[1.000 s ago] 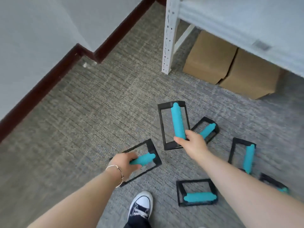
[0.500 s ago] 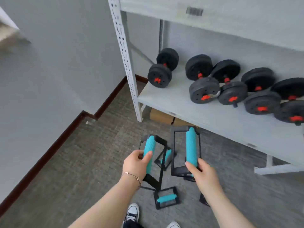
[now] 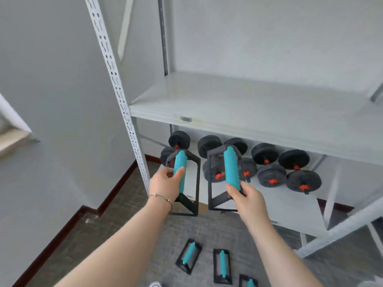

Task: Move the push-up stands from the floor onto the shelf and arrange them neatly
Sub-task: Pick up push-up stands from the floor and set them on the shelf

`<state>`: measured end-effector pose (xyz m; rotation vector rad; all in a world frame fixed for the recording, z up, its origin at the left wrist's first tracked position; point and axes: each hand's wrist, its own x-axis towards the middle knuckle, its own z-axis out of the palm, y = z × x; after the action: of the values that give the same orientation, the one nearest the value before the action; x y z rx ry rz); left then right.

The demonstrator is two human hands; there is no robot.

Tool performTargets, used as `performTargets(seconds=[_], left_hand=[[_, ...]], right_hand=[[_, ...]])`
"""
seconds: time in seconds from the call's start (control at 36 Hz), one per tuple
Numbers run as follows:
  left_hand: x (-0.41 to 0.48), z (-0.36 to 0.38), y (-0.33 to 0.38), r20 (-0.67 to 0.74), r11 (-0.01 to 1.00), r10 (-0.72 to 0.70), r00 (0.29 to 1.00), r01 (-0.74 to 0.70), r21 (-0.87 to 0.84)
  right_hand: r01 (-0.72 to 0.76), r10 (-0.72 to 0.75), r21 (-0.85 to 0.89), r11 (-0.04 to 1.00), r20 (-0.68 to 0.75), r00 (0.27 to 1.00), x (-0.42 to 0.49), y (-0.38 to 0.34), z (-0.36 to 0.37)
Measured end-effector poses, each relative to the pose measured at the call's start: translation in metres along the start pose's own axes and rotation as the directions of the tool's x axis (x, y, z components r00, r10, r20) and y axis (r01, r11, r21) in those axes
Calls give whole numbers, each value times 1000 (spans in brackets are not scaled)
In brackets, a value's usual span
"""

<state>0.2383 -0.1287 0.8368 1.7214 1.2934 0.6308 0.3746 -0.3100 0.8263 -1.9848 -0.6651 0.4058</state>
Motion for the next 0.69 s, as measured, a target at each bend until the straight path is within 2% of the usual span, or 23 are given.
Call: performTargets(seconds=[0.08,0.31,0.39,0.56,0.69], left_hand=[[26,-9,25,11,998,46,999,-45,-32],[139,-28,88,-64,989,132,989,-136,-59],[196,-32,114,-32,985,155,987,-157,-70],[305,-36,158,79,979,186,979,-178,-96],[382,-26,176,143,979,203,969,-196,-62]], right_hand=[[30,-29,24,999,-44,999,25,-25,-3],[52,-31,104,993,-188,982,116,-88,19],[39,-7,126,991,-244,970,160,-117,35],[7,1,29,1000,-283,959,250,-169,63],[-67,62,-2,998,-320,946,312,-191,88]])
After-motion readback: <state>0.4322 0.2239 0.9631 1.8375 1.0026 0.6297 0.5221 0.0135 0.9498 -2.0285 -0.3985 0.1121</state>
